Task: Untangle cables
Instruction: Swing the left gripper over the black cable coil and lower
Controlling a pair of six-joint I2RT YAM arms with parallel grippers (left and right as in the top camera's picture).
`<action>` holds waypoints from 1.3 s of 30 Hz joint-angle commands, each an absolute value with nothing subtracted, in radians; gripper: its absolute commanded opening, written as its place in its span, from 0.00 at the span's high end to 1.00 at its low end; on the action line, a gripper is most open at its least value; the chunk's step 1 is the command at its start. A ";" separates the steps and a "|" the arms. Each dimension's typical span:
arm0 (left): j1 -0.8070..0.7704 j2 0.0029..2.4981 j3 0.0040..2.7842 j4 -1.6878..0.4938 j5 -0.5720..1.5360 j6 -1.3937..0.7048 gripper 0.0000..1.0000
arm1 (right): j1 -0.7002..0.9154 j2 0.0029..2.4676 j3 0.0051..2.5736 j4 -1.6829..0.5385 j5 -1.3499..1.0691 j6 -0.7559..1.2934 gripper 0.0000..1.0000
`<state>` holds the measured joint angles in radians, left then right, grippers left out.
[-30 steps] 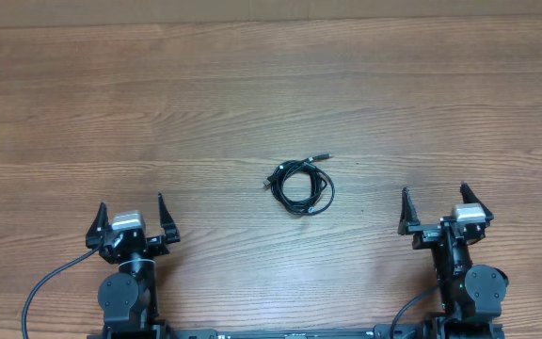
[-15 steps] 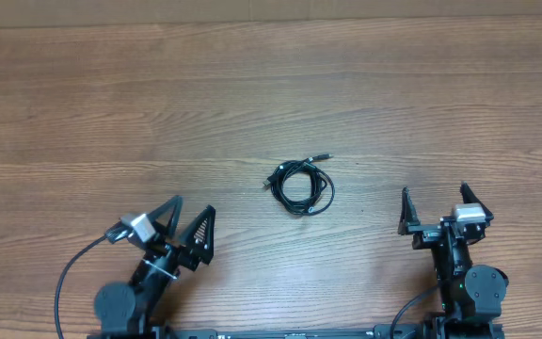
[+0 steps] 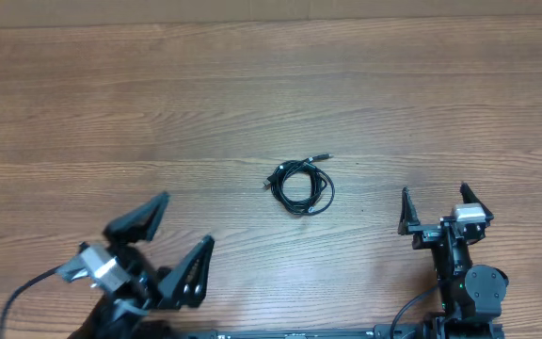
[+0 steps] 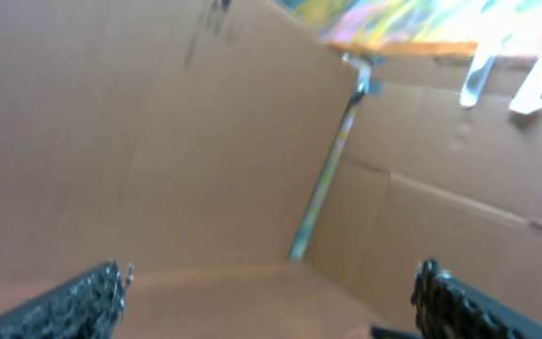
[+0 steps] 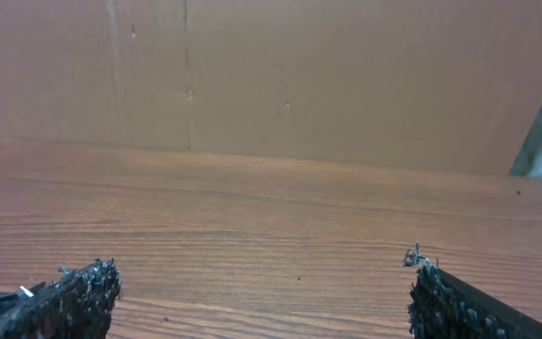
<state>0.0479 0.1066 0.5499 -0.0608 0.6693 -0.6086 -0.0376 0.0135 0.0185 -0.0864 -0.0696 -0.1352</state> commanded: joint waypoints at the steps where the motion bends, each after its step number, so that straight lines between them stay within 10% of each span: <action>1: 0.052 0.217 0.790 -0.248 0.682 -0.449 0.00 | -0.035 0.003 0.009 -0.081 -0.057 -0.139 0.00; 13: 0.052 0.854 1.579 -1.183 0.767 -0.196 0.00 | -0.035 0.003 0.009 -0.081 -0.057 -0.139 0.00; 21: 0.042 1.036 1.693 -1.217 1.087 -0.315 0.00 | -0.035 0.003 0.009 -0.081 -0.057 -0.139 0.00; 39: -0.574 1.311 1.915 -1.367 0.287 -0.427 0.00 | -0.035 0.003 0.009 -0.081 -0.057 -0.139 0.00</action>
